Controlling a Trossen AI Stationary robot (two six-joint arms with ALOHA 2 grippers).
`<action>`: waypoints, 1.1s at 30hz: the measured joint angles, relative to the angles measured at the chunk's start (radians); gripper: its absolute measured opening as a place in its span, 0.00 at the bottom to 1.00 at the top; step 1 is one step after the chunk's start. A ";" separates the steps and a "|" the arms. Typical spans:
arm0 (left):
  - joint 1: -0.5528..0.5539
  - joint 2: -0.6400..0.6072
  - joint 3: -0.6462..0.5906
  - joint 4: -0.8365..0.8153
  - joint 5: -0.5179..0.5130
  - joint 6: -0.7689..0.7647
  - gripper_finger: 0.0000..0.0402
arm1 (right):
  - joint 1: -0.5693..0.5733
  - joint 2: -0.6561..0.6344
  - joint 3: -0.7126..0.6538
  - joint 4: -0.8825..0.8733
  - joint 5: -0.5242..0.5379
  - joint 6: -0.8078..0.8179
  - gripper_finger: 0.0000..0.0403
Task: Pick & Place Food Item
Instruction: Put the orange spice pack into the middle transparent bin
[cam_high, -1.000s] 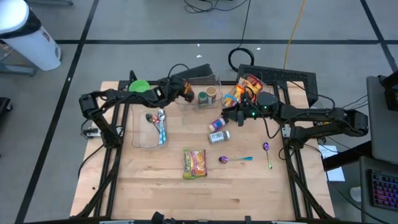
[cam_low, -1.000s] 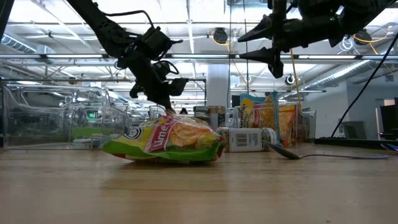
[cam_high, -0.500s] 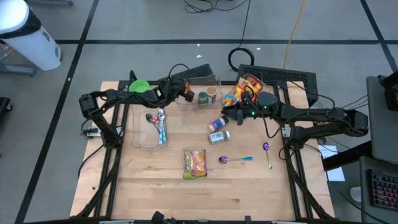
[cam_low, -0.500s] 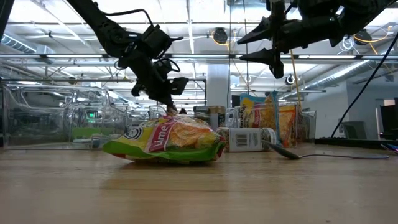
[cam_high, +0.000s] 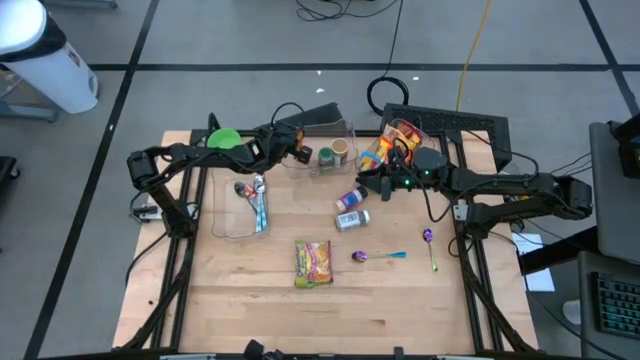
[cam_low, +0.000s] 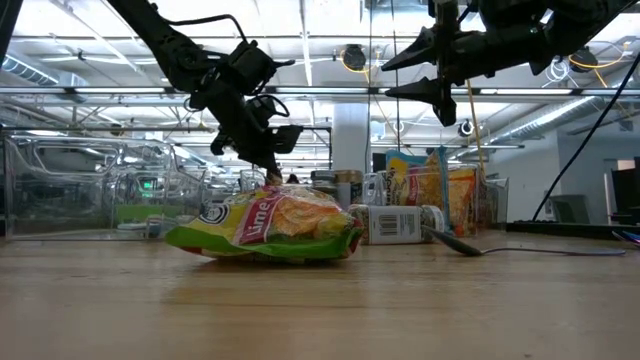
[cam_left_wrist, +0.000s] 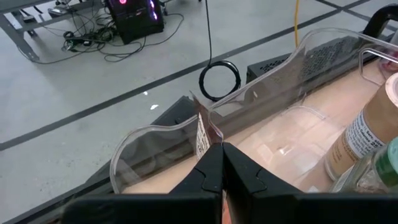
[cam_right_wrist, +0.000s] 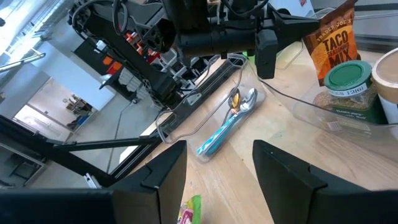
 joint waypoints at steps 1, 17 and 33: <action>0.000 0.000 0.000 0.000 0.000 -0.002 0.01 | 0.000 0.000 0.000 0.000 0.000 0.000 0.44; 0.000 0.000 0.000 -0.002 0.037 -0.023 0.02 | 0.000 0.000 0.000 0.000 0.000 0.000 0.44; 0.003 0.000 0.000 -0.003 0.039 -0.018 0.27 | 0.000 0.000 -0.001 0.000 -0.001 0.001 0.44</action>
